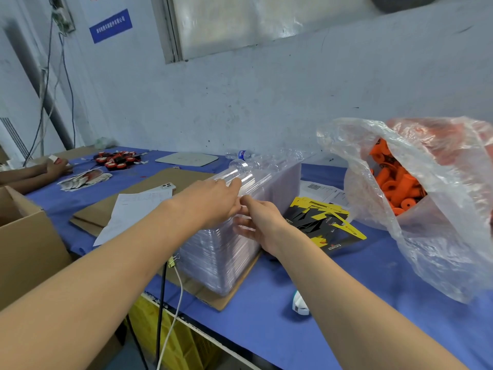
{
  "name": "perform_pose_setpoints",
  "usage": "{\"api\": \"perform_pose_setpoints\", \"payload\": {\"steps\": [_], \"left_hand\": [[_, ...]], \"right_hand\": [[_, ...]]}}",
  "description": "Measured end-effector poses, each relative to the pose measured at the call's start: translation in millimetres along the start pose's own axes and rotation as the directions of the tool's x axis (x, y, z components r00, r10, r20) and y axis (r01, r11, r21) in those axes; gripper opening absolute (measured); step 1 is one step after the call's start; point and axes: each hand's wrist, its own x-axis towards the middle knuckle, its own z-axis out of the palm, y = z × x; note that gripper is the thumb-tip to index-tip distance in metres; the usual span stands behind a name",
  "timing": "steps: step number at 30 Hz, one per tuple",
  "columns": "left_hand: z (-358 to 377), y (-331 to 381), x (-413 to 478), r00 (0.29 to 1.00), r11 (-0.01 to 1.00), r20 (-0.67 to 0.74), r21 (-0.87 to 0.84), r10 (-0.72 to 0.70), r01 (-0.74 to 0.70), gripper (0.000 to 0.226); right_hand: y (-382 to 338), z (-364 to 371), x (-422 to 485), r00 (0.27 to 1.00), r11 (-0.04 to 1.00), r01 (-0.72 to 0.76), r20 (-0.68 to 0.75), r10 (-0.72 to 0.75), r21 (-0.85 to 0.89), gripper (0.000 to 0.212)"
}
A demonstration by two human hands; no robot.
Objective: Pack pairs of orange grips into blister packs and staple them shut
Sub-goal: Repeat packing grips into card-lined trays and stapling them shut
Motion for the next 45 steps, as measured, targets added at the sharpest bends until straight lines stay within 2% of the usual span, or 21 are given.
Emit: {"api": "perform_pose_setpoints", "payload": {"steps": [4, 9, 12, 15, 18, 21, 24, 28, 31, 33, 35, 36, 39, 42, 45], "left_hand": [[6, 1, -2, 0.998, 0.999, -0.059, -0.037, -0.016, 0.014, 0.022], [-3, -5, 1, 0.998, 0.986, 0.054, -0.161, -0.019, 0.028, 0.019], [-10, -5, 1, 0.999, 0.997, 0.038, -0.08, -0.018, 0.021, 0.024], [-14, -2, 2, 0.997, 0.996, -0.08, 0.083, -0.021, 0.028, 0.019], [-24, -9, 8, 0.985, 0.975, -0.133, 0.18, -0.108, 0.131, 0.021], [-44, -29, 16, 0.93, 0.936, -0.214, 0.119, -0.301, 0.33, 0.036], [-76, -59, 21, 0.829, 0.867, -0.342, 0.073, -0.442, 0.493, 0.054], [-129, -88, 18, 0.716, 0.811, -0.472, 0.002, -0.515, 0.584, 0.044], [-157, -88, 6, 0.675, 0.847, -0.587, -0.035, -0.447, 0.53, 0.025], [-167, -89, -2, 0.68, 0.899, -0.612, -0.127, -0.404, 0.42, 0.019], [-174, -89, -12, 0.738, 0.919, -0.562, -0.331, -0.373, 0.212, 0.02], [-174, -87, -17, 0.775, 0.891, -0.523, -0.441, -0.356, 0.111, 0.019], [-166, -78, -32, 0.864, 0.81, -0.438, -0.583, -0.249, -0.062, 0.014], [-144, -65, -38, 0.892, 0.75, -0.41, -0.646, -0.188, -0.139, 0.013], [-125, -49, -40, 0.923, 0.672, -0.357, -0.72, -0.142, -0.175, 0.019]], "right_hand": [[-2, -1, 1, 1.0, 0.999, -0.02, -0.023, 0.02, -0.031, 0.018], [-2, -2, 2, 1.0, 0.998, -0.023, 0.011, 0.024, -0.063, 0.022], [-3, -1, 3, 1.0, 0.996, -0.025, 0.008, 0.026, -0.087, 0.019], [-4, -1, 5, 0.999, 0.995, -0.037, 0.006, 0.037, -0.096, 0.015], [-5, 0, 8, 0.999, 0.992, -0.048, -0.024, 0.046, -0.119, 0.013], [-6, 0, 11, 0.998, 0.984, -0.055, -0.047, 0.048, -0.168, 0.014], [-6, -3, 14, 0.998, 0.975, -0.055, -0.03, 0.049, -0.215, 0.014], [-10, -4, 15, 0.999, 0.96, -0.025, 0.024, 0.033, -0.279, 0.017], [-20, -5, 6, 0.999, 0.911, -0.034, -0.012, 0.032, -0.411, 0.031], [-36, -10, -4, 0.994, 0.907, 0.007, -0.099, -0.054, -0.421, 0.04], [-64, -21, -17, 0.97, 0.961, 0.12, -0.175, -0.166, -0.248, 0.044], [-80, -29, -26, 0.96, 0.977, 0.188, -0.189, -0.205, -0.103, 0.047], [-126, -57, -59, 0.935, 0.907, 0.345, -0.179, -0.308, 0.242, 0.063], [-153, -78, -97, 0.907, 0.831, 0.411, -0.26, -0.332, 0.375, 0.053], [-158, -101, -133, 0.843, 0.823, 0.468, -0.444, -0.305, 0.323, 0.024]]}}
